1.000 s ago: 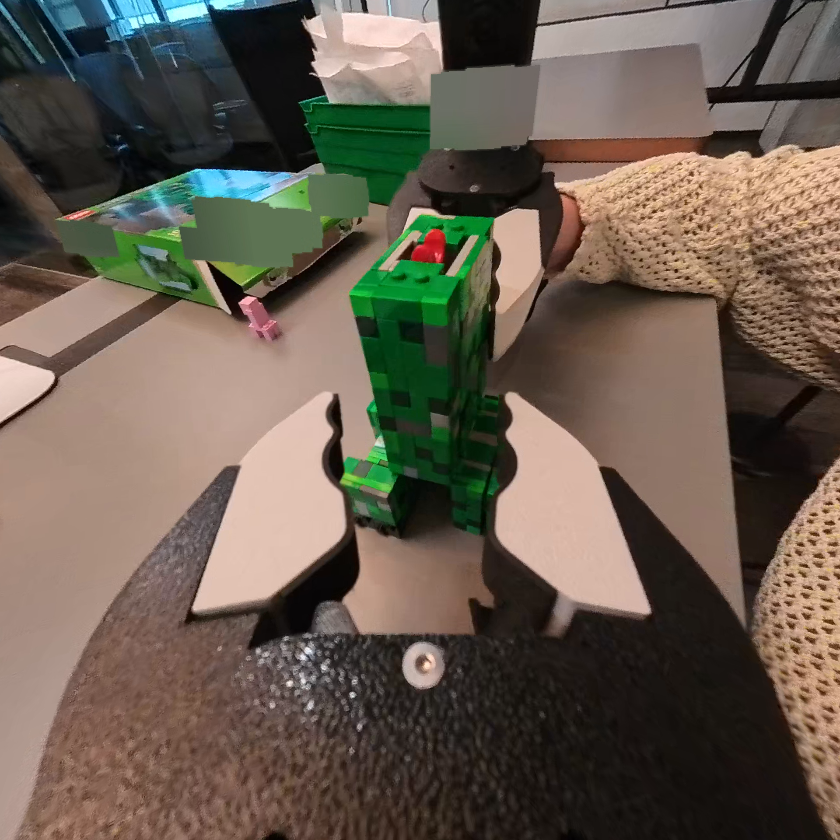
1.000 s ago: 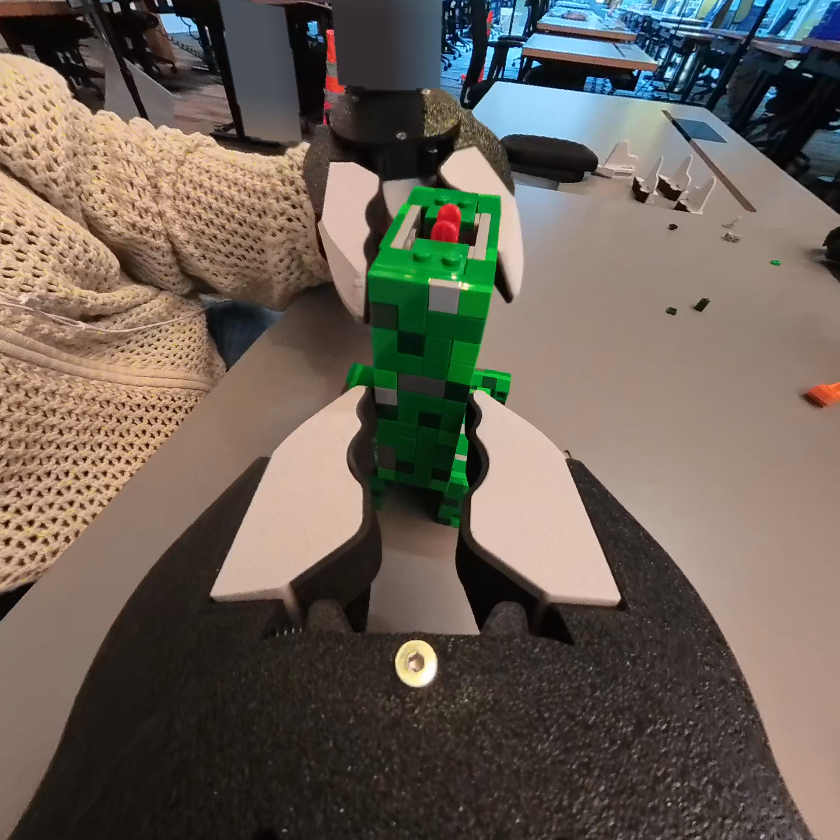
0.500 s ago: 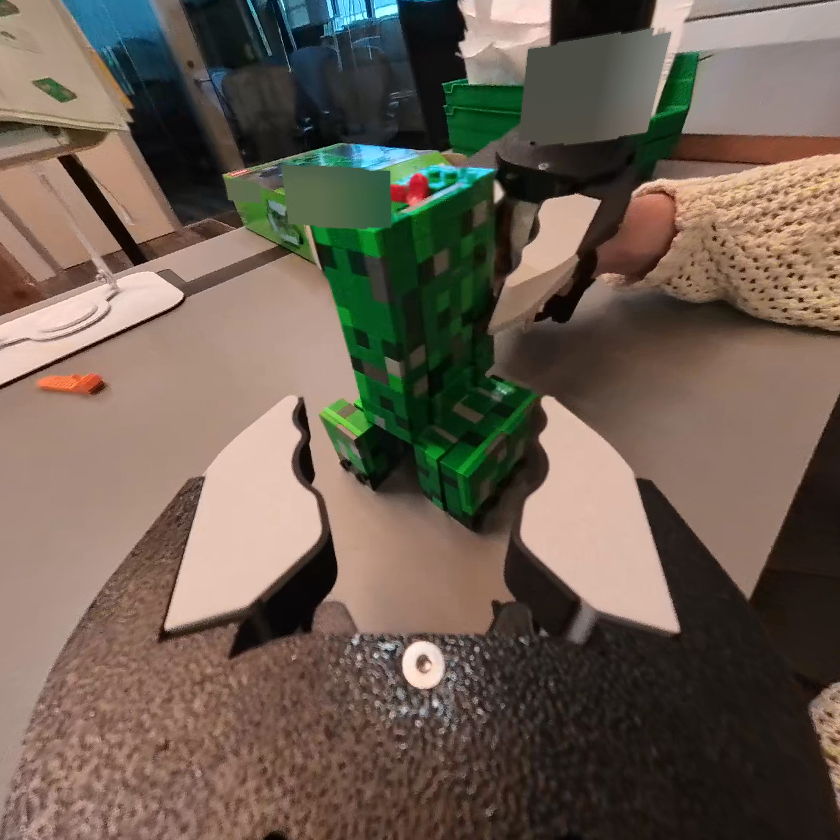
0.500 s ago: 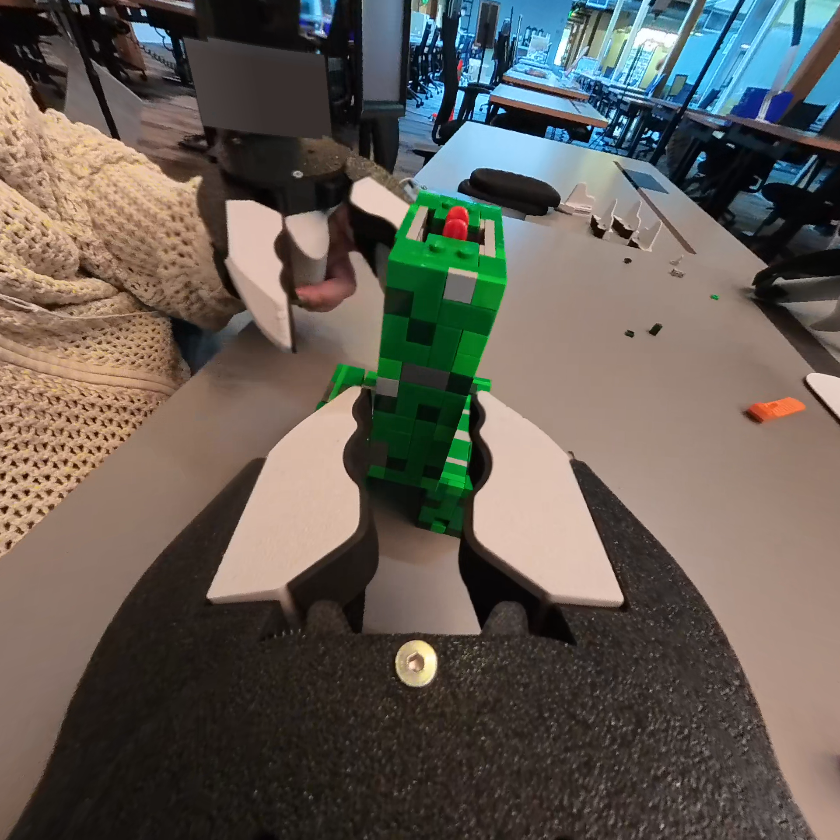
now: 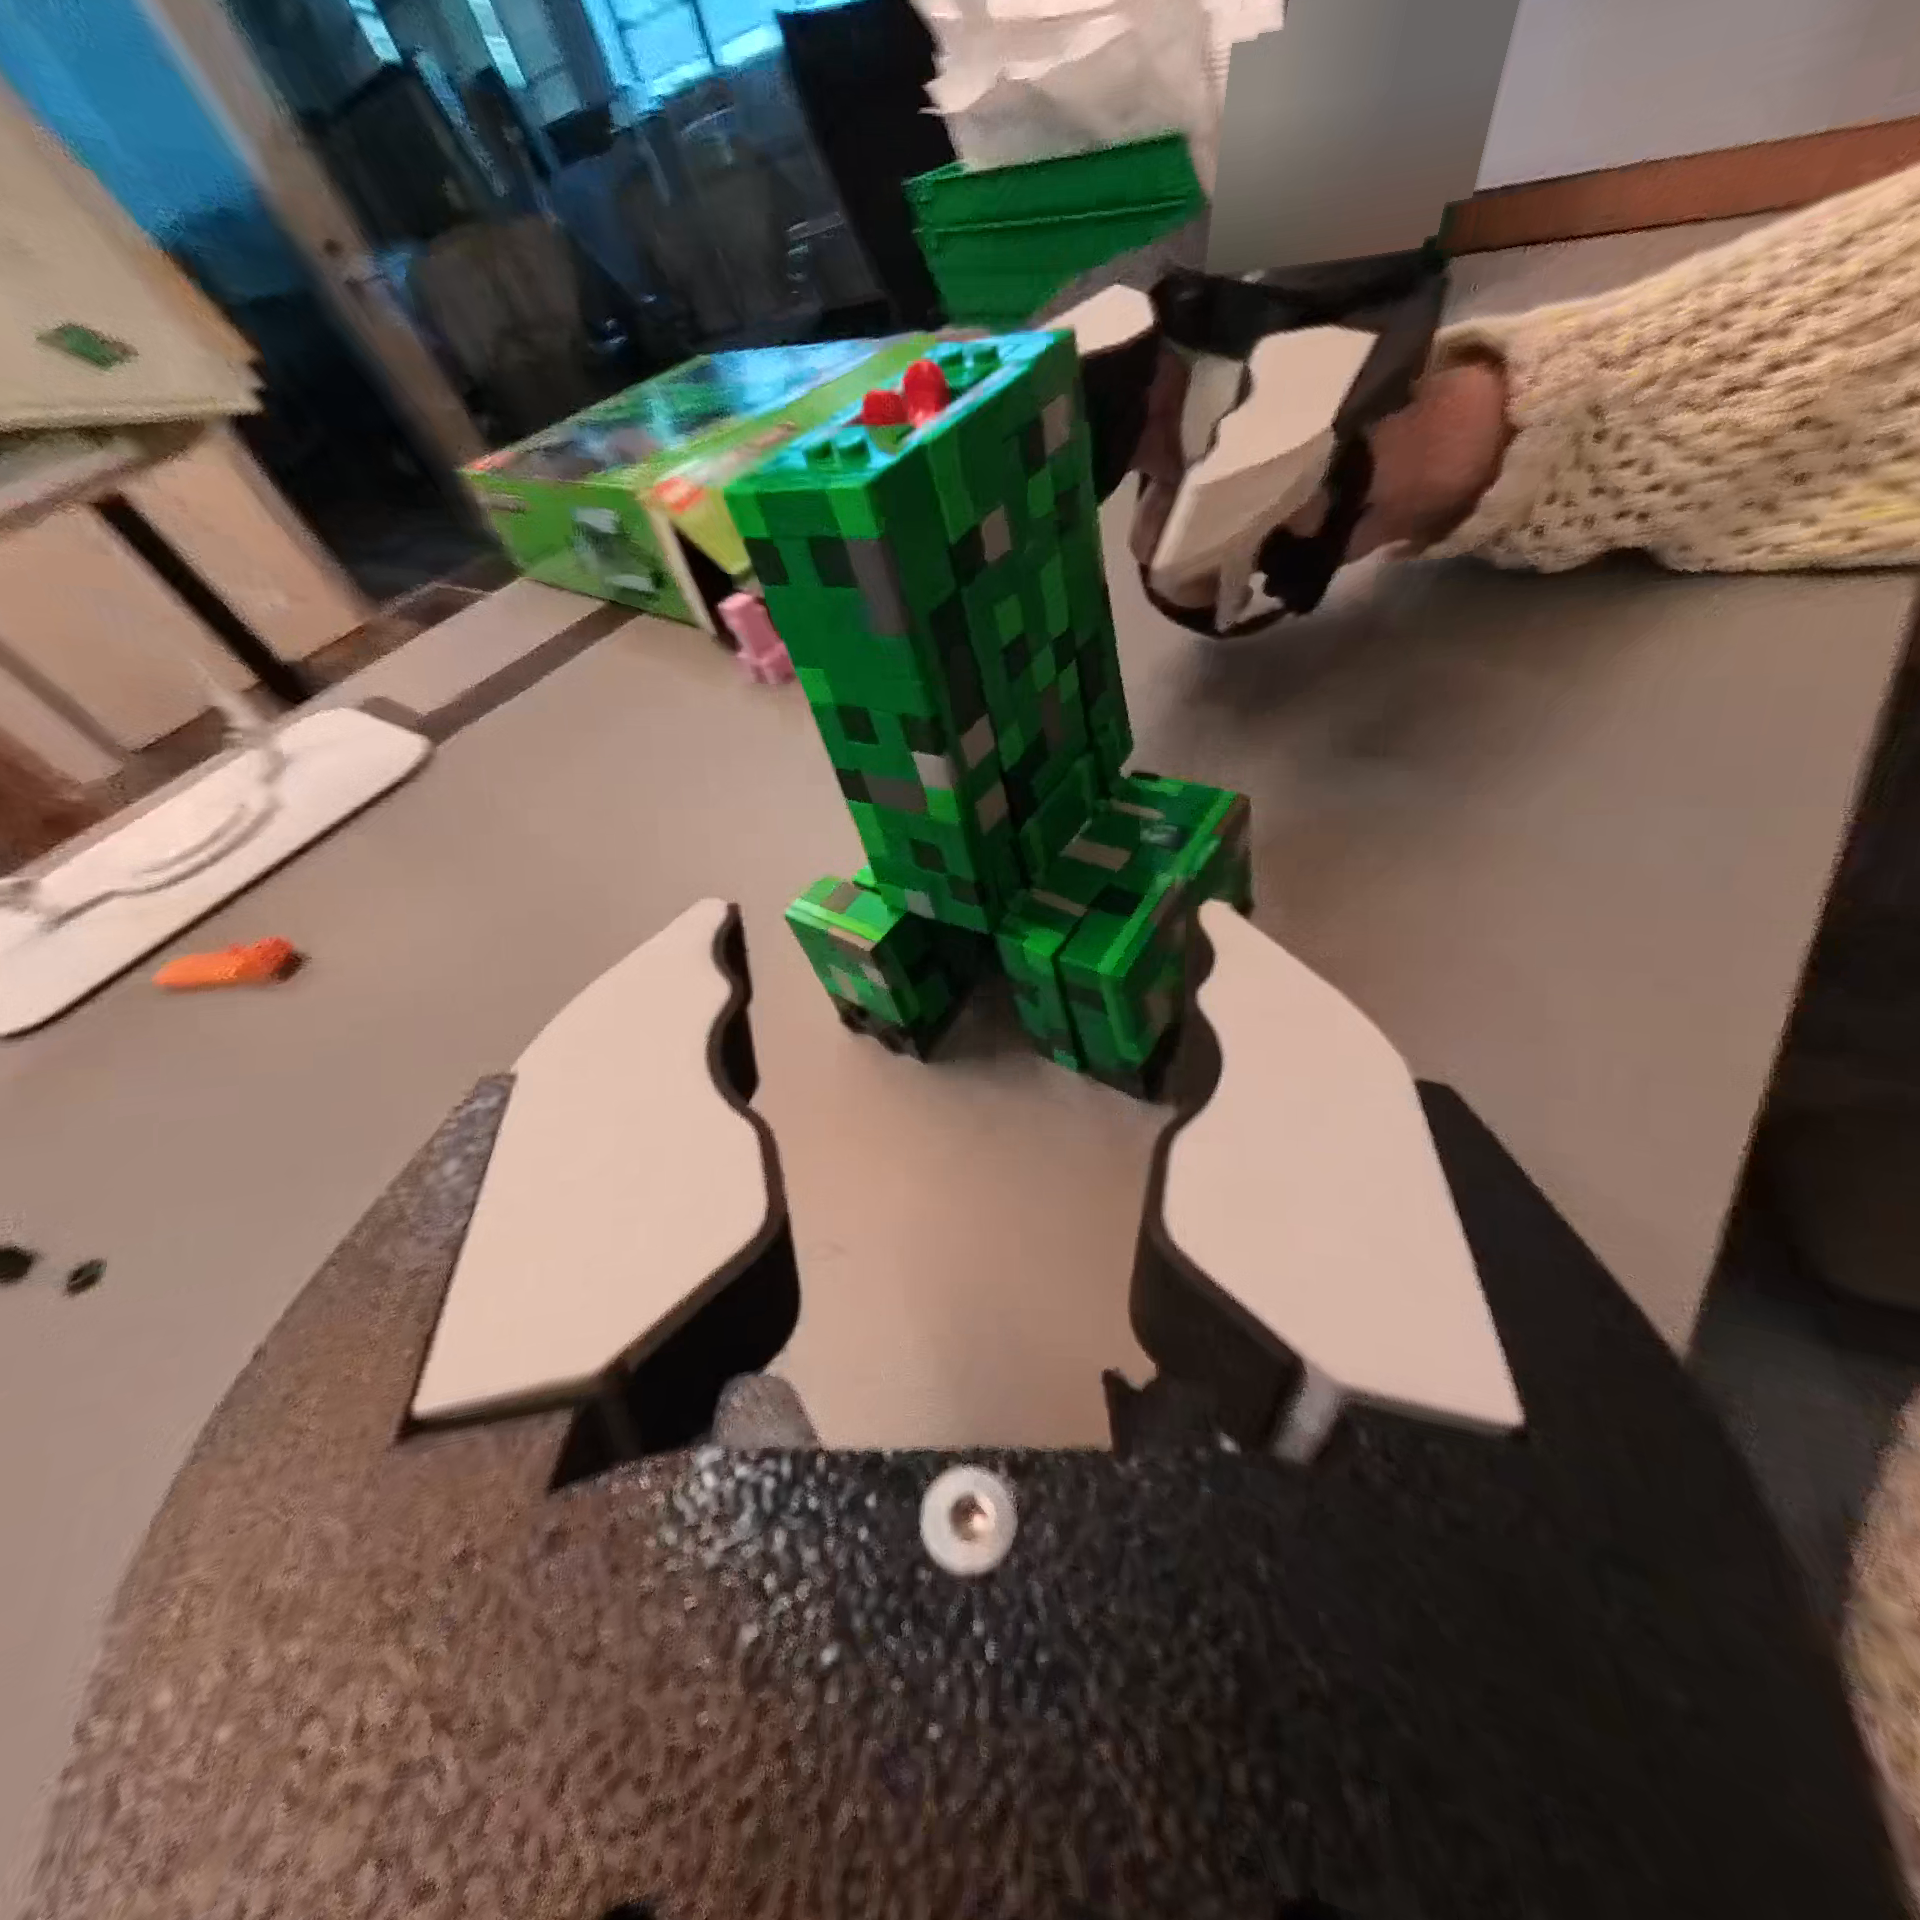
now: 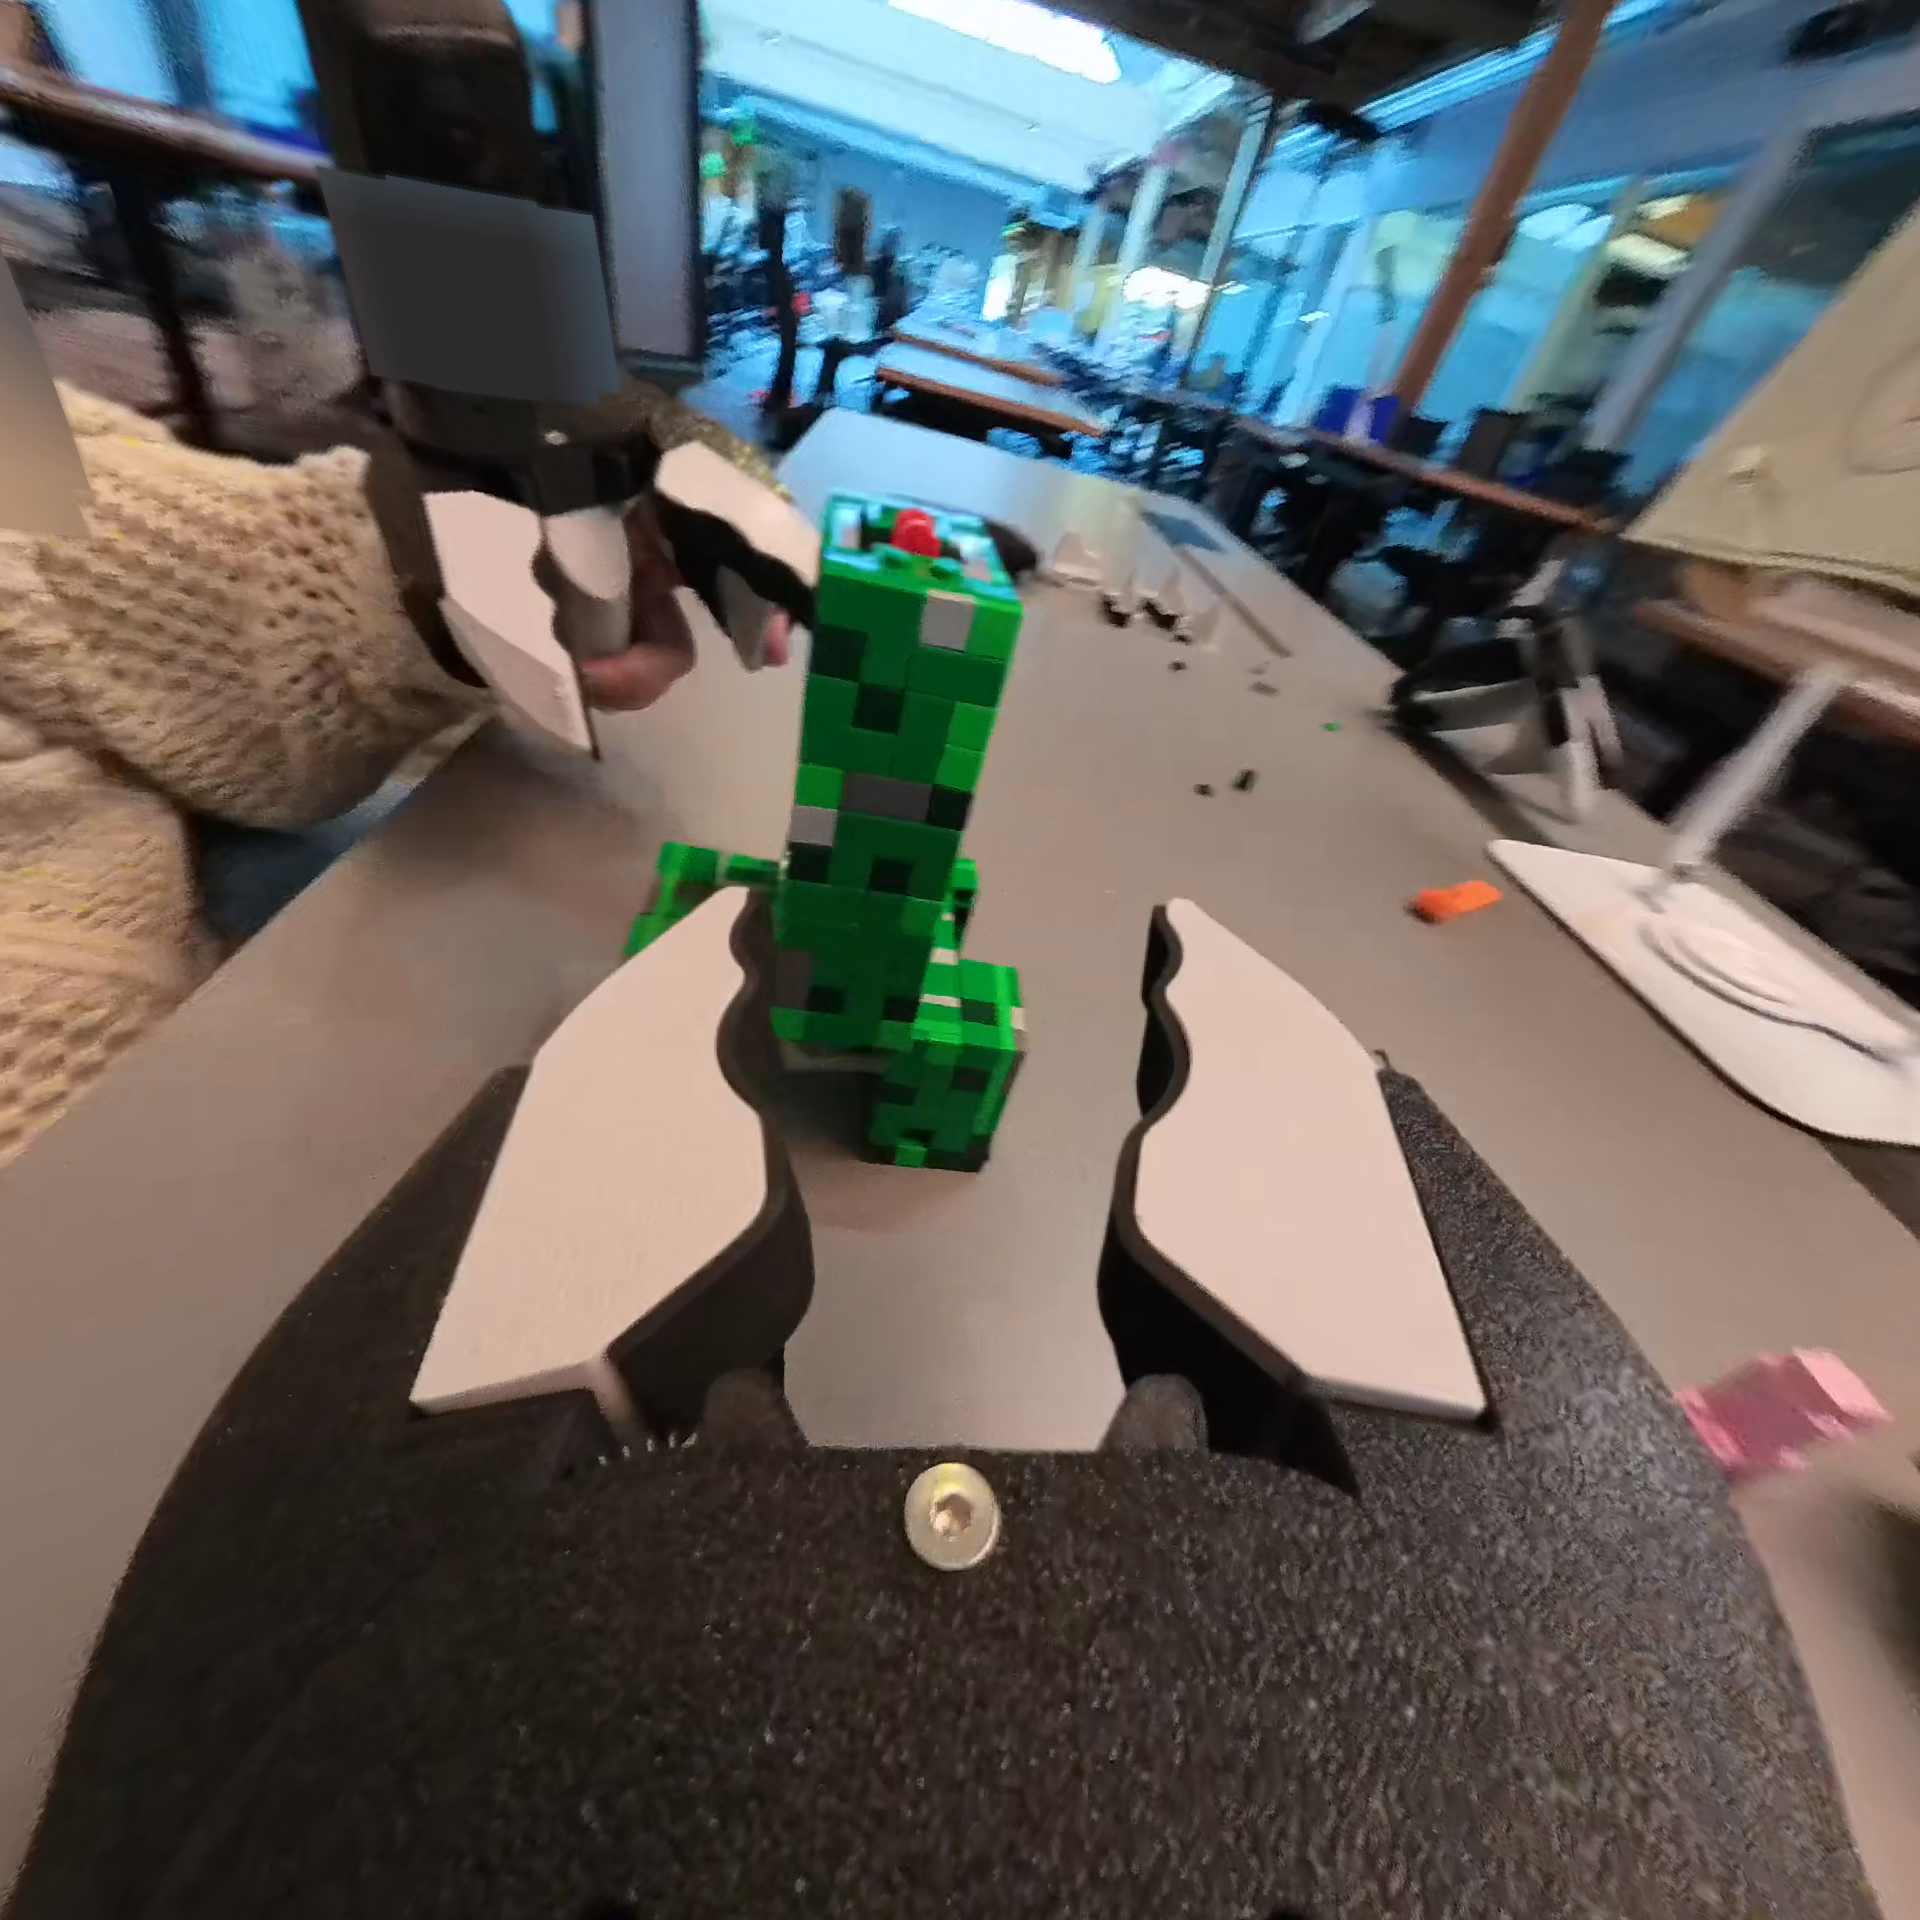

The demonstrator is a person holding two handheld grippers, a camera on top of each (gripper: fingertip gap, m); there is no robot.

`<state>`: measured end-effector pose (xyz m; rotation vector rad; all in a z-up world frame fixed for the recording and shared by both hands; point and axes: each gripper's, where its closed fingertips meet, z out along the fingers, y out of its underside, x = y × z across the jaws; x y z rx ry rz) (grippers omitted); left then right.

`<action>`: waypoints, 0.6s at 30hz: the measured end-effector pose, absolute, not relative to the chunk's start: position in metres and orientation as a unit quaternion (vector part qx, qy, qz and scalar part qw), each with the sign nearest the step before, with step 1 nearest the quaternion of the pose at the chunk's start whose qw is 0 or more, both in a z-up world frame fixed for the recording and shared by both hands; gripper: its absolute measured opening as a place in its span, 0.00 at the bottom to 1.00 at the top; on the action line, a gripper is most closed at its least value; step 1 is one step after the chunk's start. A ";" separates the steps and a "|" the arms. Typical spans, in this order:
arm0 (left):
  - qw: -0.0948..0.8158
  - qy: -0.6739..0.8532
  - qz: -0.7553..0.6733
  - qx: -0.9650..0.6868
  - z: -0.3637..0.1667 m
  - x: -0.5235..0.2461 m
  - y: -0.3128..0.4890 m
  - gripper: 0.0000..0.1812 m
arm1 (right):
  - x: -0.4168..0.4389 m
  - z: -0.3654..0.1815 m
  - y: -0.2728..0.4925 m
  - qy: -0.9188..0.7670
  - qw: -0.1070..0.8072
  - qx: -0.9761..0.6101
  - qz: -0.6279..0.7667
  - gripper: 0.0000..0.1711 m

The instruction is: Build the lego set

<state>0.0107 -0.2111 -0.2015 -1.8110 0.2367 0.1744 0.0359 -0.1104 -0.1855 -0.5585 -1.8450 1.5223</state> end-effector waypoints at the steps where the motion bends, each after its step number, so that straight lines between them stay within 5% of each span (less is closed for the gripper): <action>1: 0.605 0.115 0.046 -0.786 -0.201 0.010 -0.215 0.42 | 0.035 -0.184 -0.105 -0.690 0.354 -0.235 0.586 0.40; 6: 0.588 0.203 -0.025 -0.783 -0.206 -0.009 -0.222 0.54 | 0.036 -0.193 -0.092 -0.653 0.426 -0.358 0.513 0.45; 11: 0.577 0.350 -0.060 -0.735 -0.186 -0.029 -0.212 0.54 | 0.057 -0.176 -0.107 -0.542 0.518 -0.470 0.466 0.48; 18: 0.476 0.524 -0.124 -0.695 -0.209 -0.034 -0.185 0.64 | 0.064 -0.191 -0.159 -0.434 0.571 -0.585 0.378 0.56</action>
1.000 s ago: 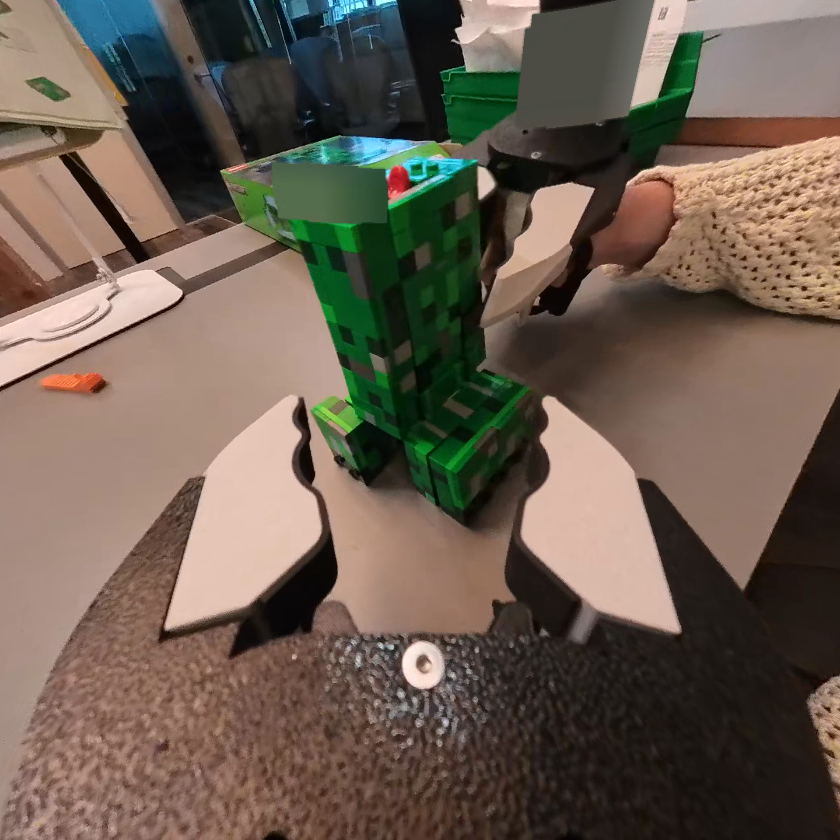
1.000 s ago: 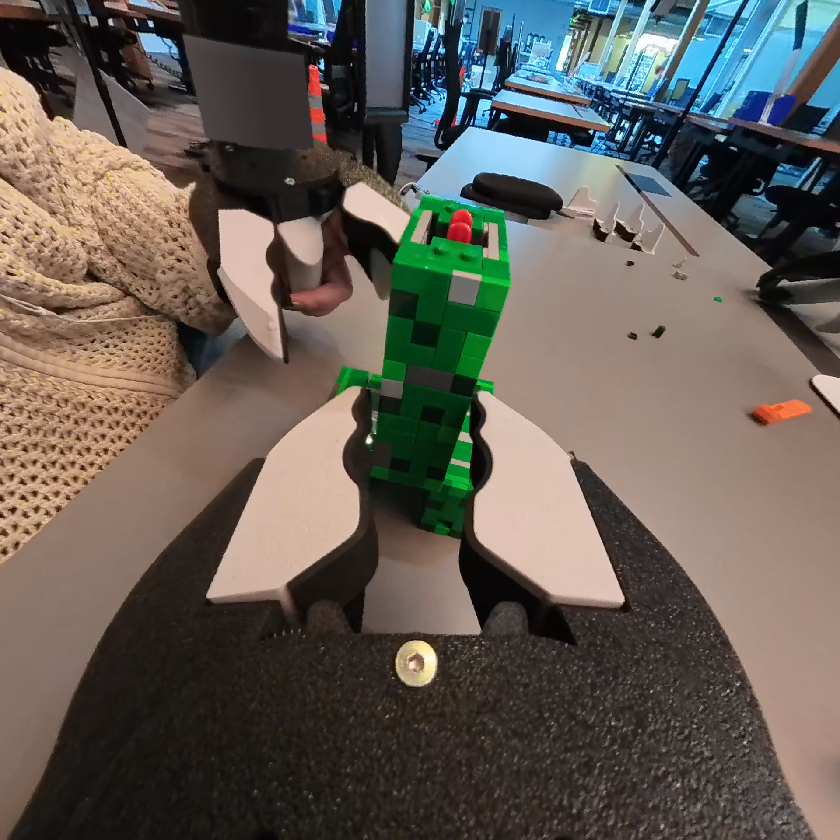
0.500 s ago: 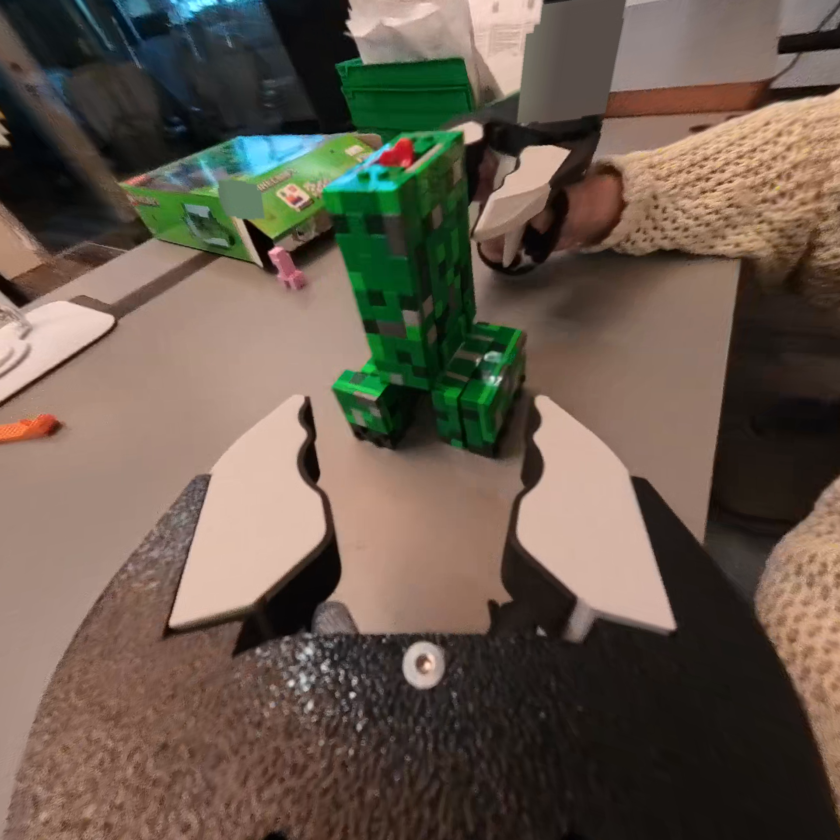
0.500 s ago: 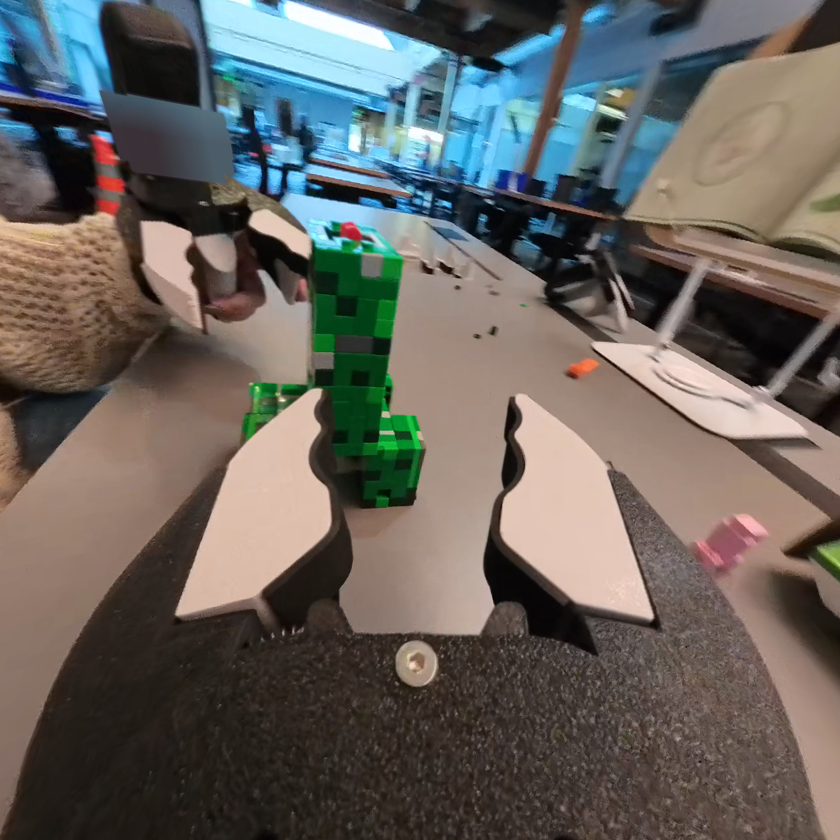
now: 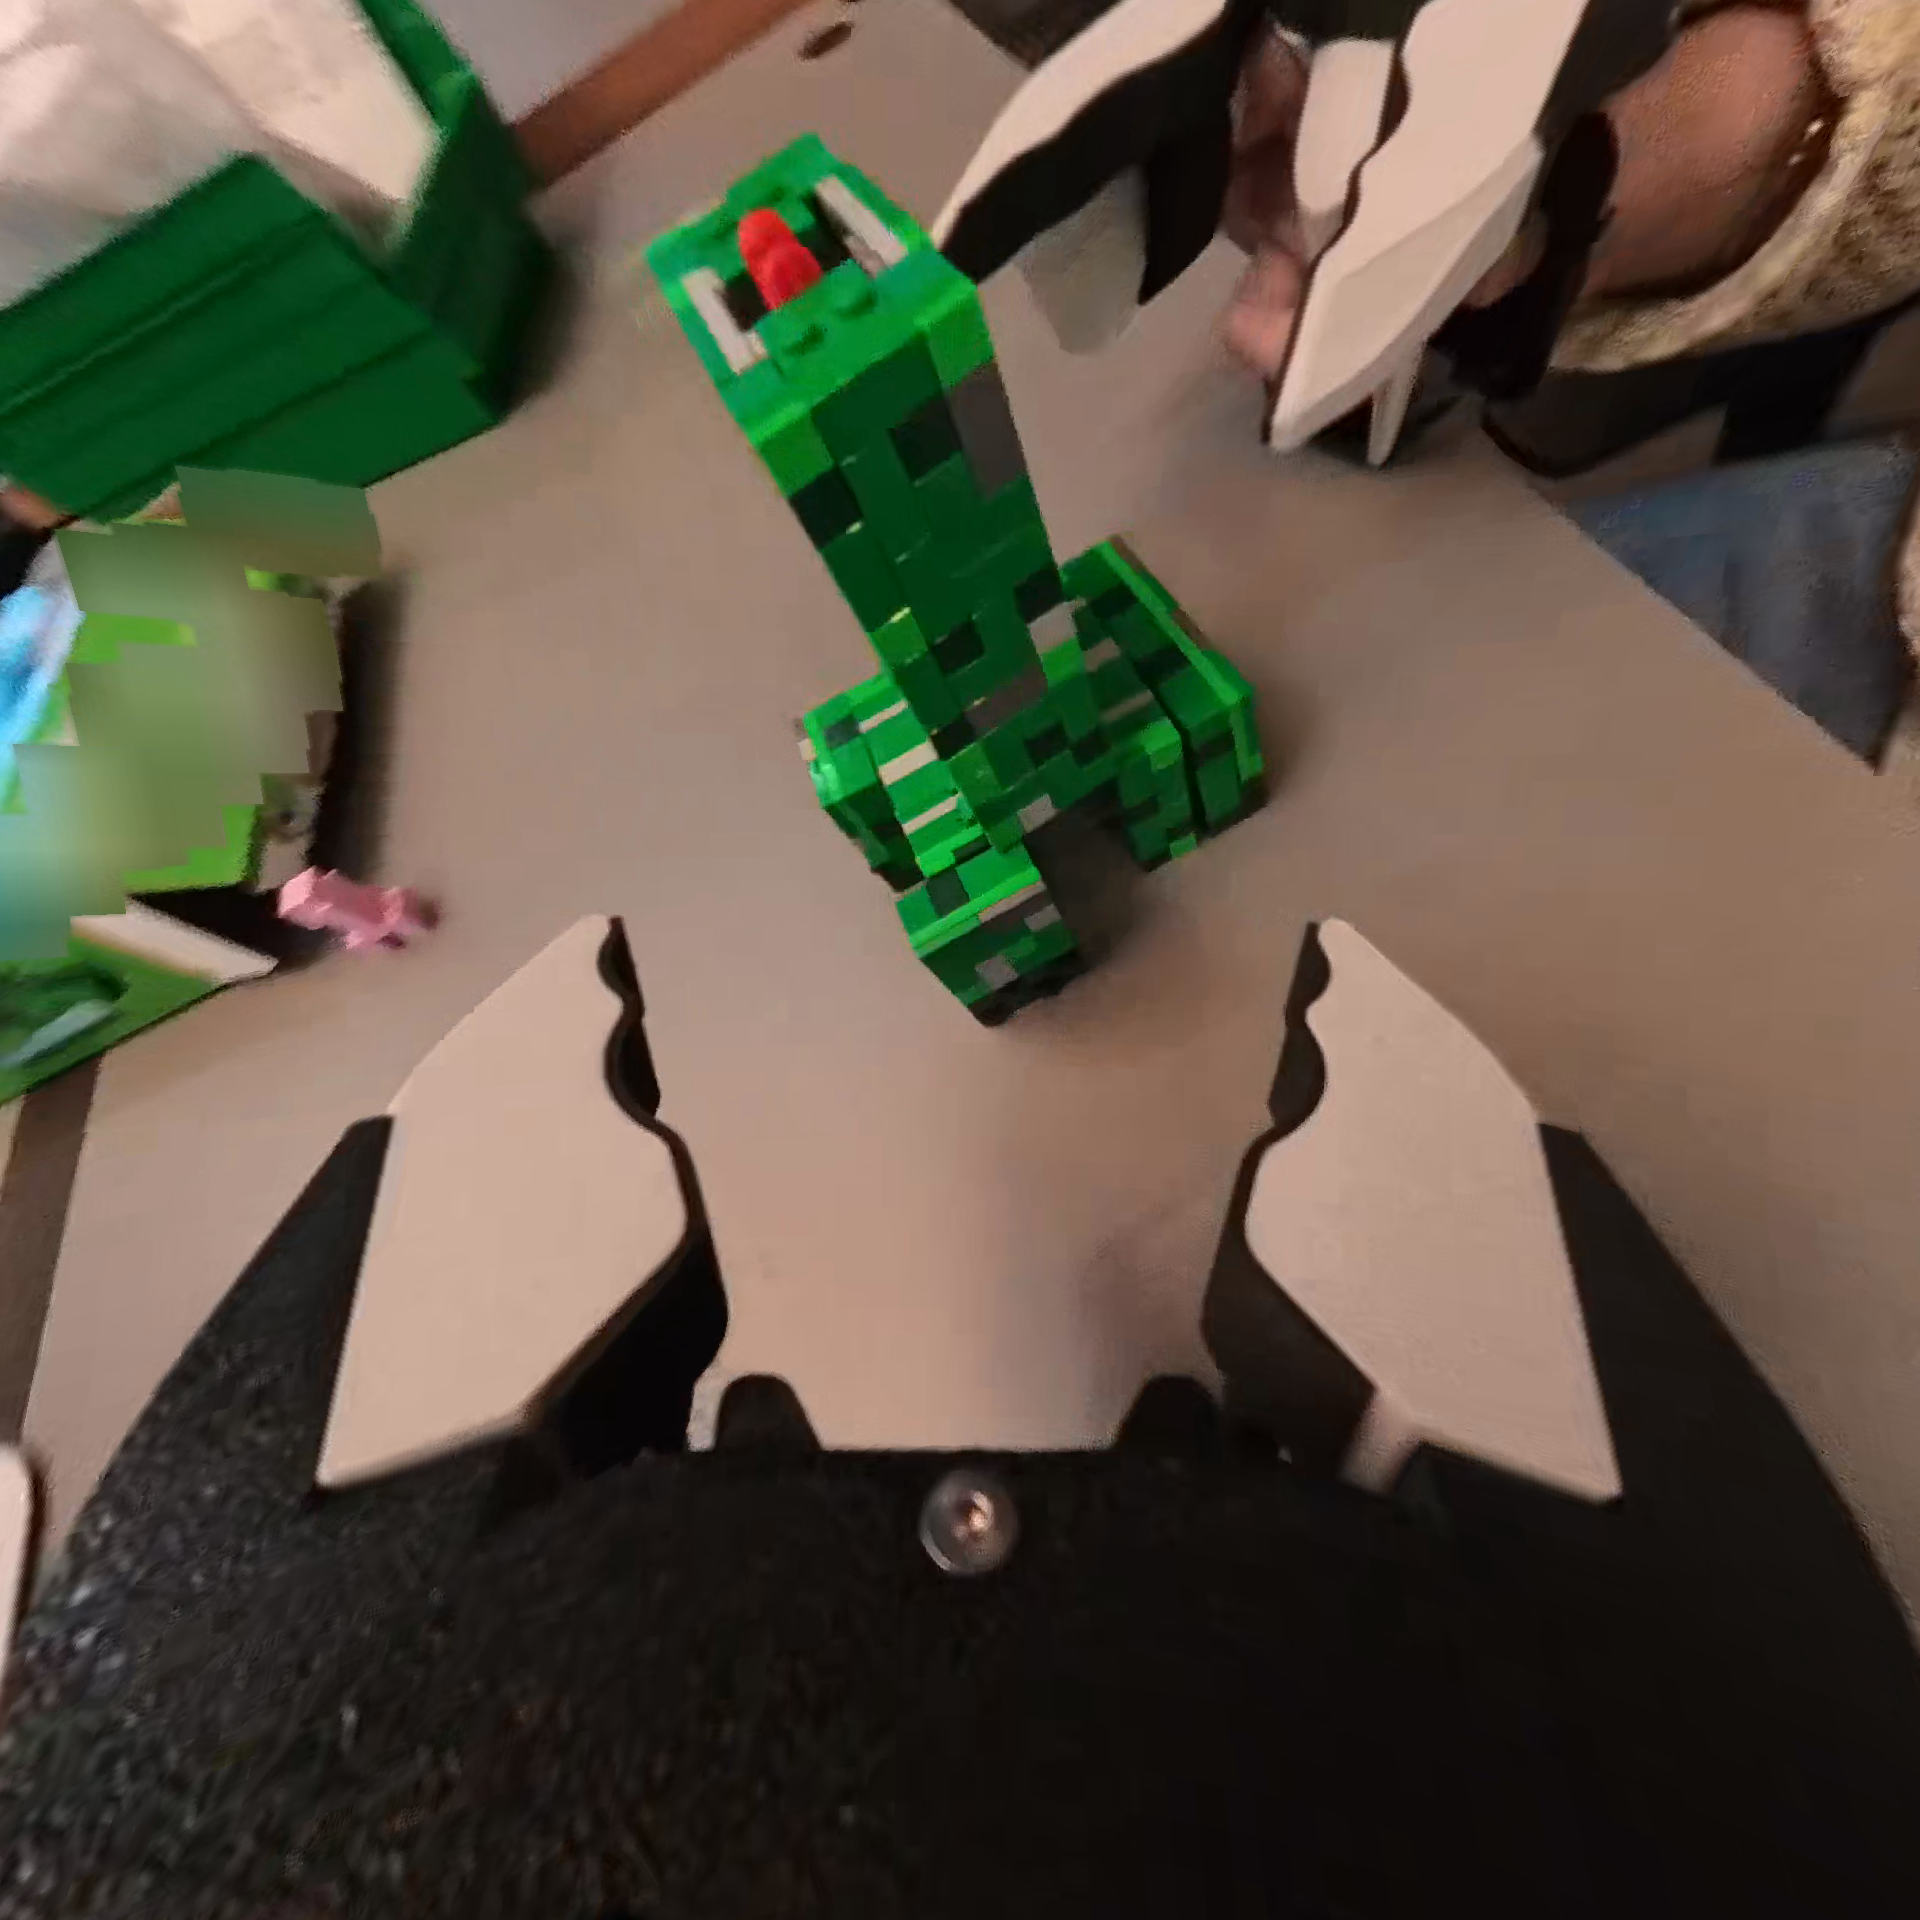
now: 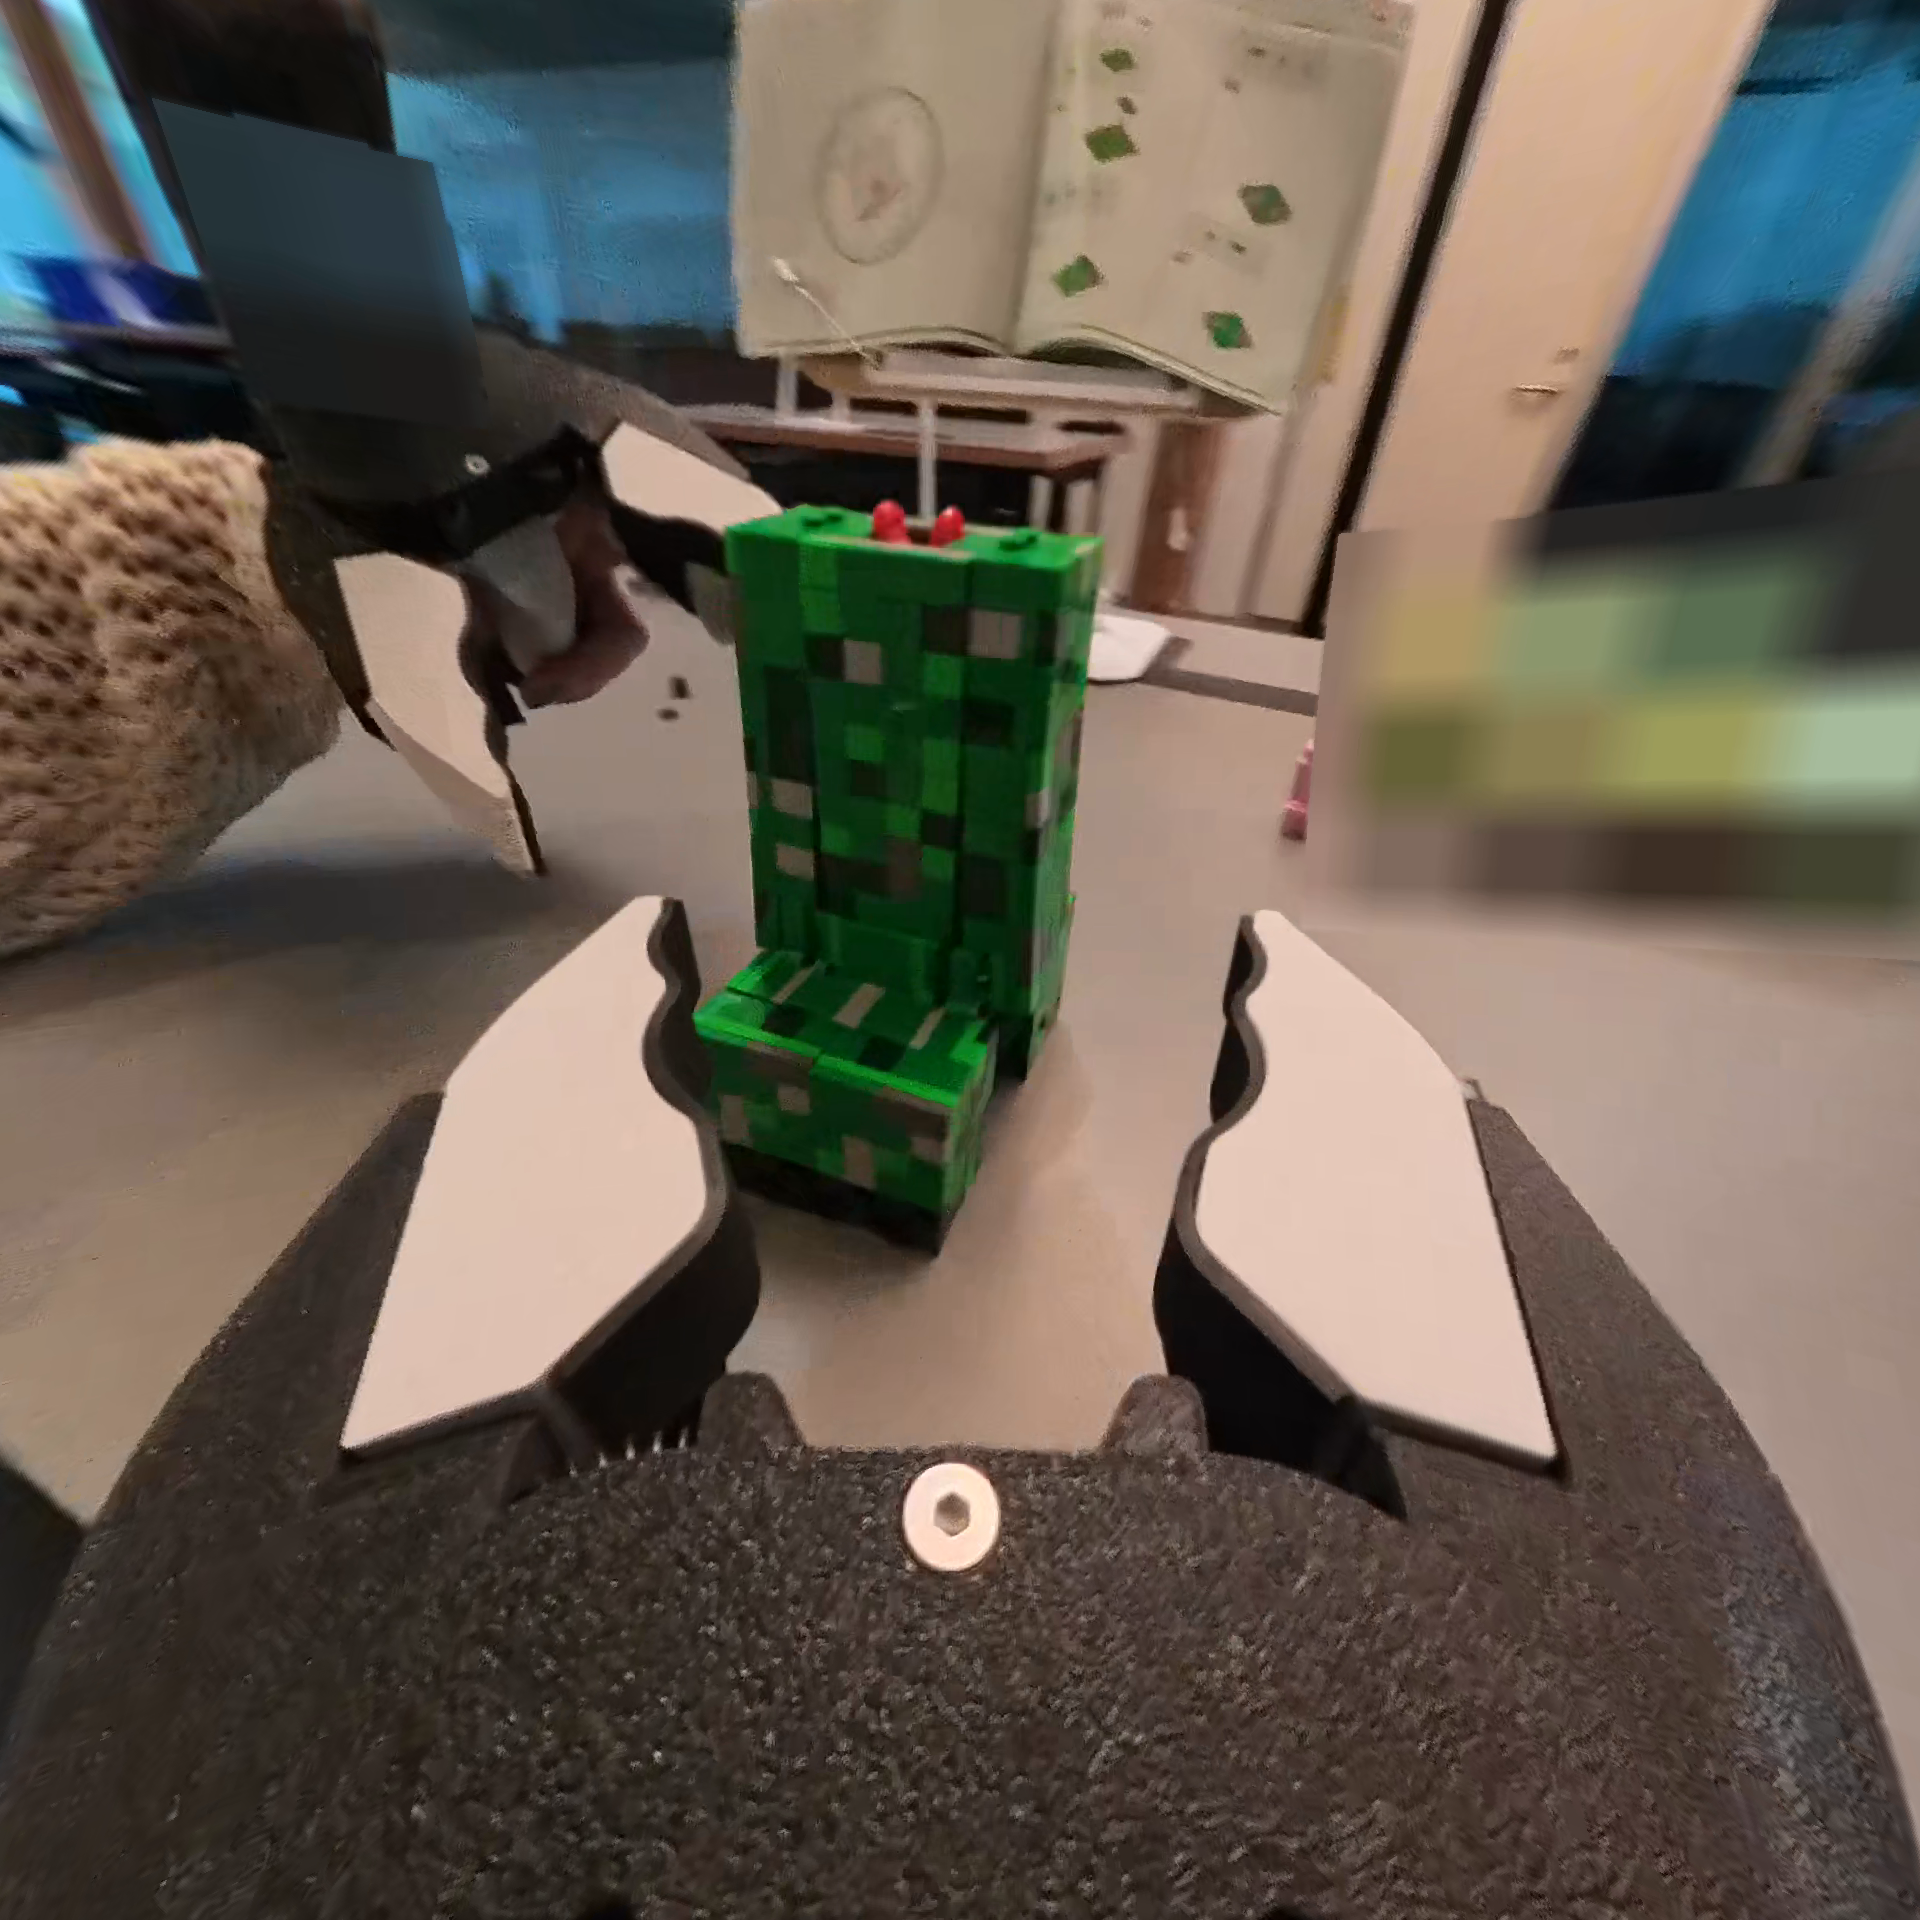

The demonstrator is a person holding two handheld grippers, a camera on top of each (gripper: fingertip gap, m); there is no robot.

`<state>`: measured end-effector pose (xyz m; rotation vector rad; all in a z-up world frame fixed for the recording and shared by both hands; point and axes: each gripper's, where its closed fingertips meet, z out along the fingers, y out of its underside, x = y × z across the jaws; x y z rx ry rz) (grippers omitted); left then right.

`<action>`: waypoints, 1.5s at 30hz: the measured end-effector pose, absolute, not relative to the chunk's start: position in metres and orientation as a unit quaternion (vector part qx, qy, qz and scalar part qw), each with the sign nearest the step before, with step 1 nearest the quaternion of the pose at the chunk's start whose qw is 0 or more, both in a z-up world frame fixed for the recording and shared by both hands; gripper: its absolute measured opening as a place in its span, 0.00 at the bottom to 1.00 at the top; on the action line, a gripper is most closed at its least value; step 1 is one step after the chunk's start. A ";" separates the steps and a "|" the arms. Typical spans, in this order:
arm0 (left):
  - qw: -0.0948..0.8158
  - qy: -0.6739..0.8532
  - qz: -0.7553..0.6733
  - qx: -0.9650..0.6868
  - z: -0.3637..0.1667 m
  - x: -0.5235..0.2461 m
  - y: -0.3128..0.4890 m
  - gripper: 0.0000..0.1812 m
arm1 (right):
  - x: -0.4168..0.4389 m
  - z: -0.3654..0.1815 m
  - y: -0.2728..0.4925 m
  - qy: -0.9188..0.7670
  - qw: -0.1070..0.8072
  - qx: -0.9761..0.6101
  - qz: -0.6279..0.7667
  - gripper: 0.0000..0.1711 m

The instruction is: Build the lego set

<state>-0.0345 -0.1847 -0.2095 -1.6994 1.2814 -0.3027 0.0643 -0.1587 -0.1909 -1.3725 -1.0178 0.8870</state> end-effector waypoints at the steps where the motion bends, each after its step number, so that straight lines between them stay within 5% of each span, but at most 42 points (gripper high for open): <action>1: 0.465 0.546 -0.135 -0.683 -0.213 -0.032 -0.183 0.64 | 0.062 -0.193 -0.162 -0.427 0.581 -0.598 0.350 0.57; 20: 0.375 0.715 -0.323 -0.493 -0.213 0.000 -0.159 0.68 | 0.010 -0.222 -0.153 -0.337 0.552 -0.731 0.218 0.69; 45: 0.352 0.712 -0.340 -0.504 -0.222 -0.002 -0.163 0.67 | 0.011 -0.238 -0.141 -0.309 0.509 -0.778 0.202 0.57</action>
